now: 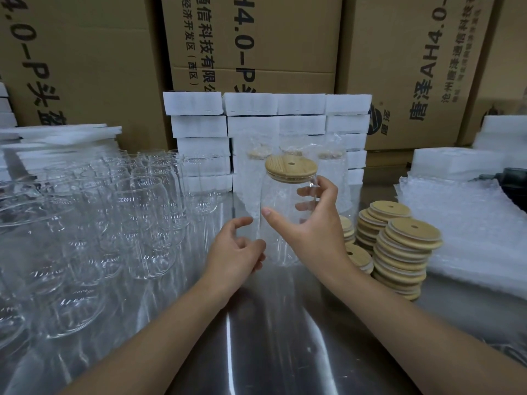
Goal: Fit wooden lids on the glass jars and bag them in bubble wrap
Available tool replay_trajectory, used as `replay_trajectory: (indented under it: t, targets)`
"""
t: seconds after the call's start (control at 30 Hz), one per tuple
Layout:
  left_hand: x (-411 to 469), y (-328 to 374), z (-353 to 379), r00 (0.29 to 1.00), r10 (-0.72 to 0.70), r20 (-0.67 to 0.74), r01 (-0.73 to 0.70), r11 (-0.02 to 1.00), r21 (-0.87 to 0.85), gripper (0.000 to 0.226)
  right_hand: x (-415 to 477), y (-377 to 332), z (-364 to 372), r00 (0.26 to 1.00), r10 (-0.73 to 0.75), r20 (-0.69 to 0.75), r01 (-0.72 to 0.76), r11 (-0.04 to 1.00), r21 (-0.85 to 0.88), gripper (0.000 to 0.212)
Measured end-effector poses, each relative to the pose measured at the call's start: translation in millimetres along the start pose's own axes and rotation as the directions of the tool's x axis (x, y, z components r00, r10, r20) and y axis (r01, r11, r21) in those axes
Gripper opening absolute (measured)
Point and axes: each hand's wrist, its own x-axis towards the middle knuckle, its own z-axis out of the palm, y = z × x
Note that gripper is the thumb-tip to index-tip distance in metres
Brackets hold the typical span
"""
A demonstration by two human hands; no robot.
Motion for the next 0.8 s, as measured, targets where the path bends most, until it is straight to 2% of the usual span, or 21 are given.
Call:
replay_trajectory:
  t: [0.13, 0.33, 0.63, 0.73, 0.8]
  targets:
    - [2, -1, -1, 0.999, 0.042, -0.011, -0.042, 0.999, 0.022, 0.032, 1, -2, 0, 1.0, 0.004, -0.01, -0.004, 1.0, 0.013, 0.1]
    - [-2, 8, -2, 0.982, 0.174, -0.071, -0.177, 0.984, -0.035, 0.037, 2, -6, -3, 1.0, 0.021, -0.015, -0.021, 1.0, 0.023, 0.1]
    - [-10, 21, -3, 0.857, 0.436, -0.276, -0.468, 0.882, -0.06, 0.043, -3, -8, -1, 0.995, 0.007, 0.098, -0.008, 1.0, 0.002, 0.096]
    - [-10, 24, -3, 0.857, 0.457, -0.239, -0.486, 0.871, -0.076, 0.041, -3, -9, -1, 0.997, 0.028, 0.071, -0.032, 0.998, 0.048, 0.093]
    - [-12, 22, -3, 0.871, 0.471, -0.138, -0.485, 0.869, -0.097, 0.045, -1, -9, -3, 0.997, 0.068, 0.043, -0.072, 0.991, 0.113, 0.089]
